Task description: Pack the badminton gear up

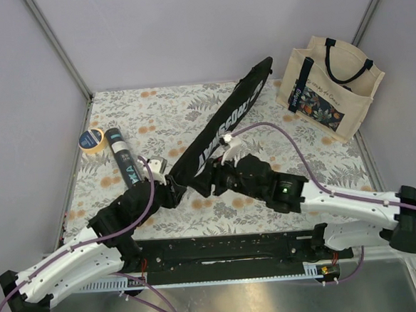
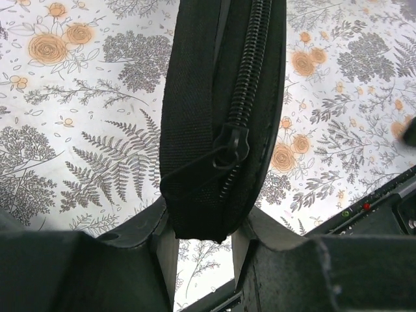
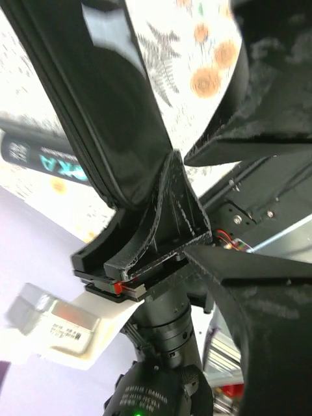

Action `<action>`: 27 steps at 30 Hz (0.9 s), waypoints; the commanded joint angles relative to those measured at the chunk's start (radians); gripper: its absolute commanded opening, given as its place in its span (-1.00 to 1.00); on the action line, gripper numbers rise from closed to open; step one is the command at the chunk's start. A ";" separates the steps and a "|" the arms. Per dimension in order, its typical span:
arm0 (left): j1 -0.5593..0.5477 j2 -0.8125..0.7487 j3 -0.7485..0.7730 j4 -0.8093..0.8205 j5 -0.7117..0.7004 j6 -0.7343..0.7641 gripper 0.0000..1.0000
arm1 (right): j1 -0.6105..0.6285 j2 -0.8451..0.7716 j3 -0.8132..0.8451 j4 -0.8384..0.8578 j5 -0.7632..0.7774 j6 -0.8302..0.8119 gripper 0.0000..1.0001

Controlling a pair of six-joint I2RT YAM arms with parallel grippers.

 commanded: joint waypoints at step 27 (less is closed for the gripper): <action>-0.063 -0.103 0.037 -0.267 -0.015 -0.264 0.50 | -0.143 -0.736 -0.279 -0.354 0.654 -0.268 0.70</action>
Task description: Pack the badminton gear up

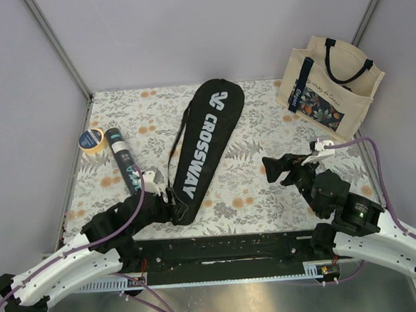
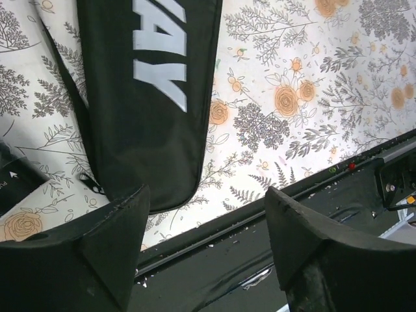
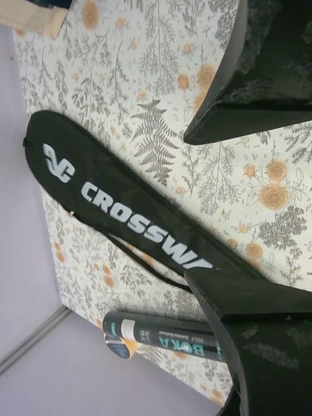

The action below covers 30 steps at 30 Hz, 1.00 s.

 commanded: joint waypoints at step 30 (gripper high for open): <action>-0.009 -0.085 0.158 0.410 -0.025 0.319 0.98 | -0.004 -0.259 0.077 -0.425 -0.142 0.214 0.99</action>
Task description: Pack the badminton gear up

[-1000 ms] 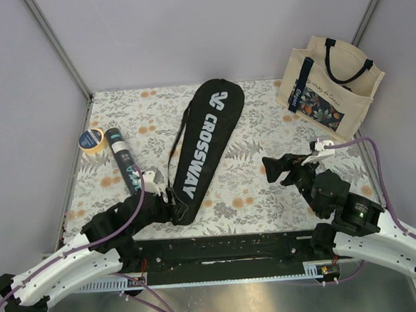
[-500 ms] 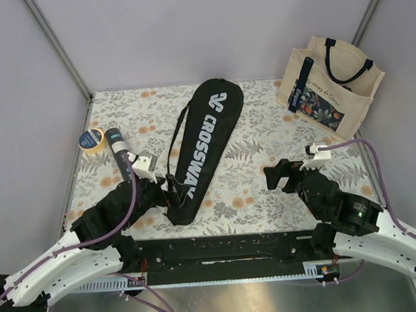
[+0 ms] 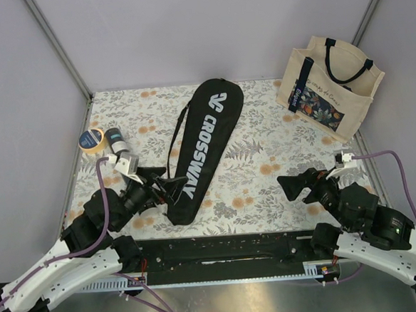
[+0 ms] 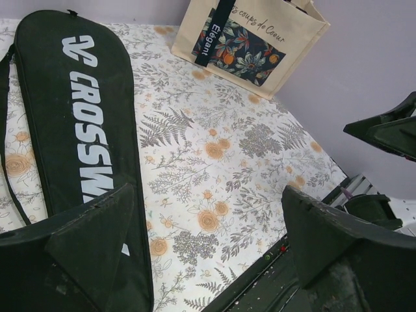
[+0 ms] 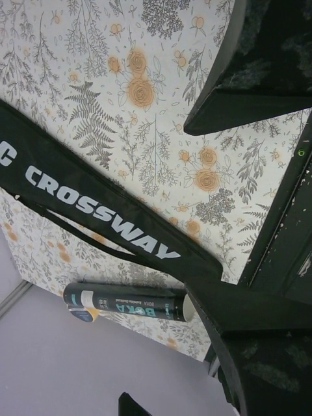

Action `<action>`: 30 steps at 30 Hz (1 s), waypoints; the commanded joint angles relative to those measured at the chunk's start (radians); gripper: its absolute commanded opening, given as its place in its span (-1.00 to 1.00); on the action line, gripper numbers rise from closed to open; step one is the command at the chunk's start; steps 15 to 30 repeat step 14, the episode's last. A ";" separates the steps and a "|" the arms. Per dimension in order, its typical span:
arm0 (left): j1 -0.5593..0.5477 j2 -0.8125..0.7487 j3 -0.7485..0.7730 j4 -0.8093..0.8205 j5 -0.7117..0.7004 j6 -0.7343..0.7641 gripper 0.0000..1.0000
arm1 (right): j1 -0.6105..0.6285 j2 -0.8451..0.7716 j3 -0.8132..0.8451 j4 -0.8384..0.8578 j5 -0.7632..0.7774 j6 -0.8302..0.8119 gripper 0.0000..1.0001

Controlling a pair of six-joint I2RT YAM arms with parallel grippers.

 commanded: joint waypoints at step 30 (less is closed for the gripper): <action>-0.004 -0.053 -0.029 0.033 -0.027 -0.020 0.98 | -0.004 0.022 0.029 0.001 -0.015 0.016 0.99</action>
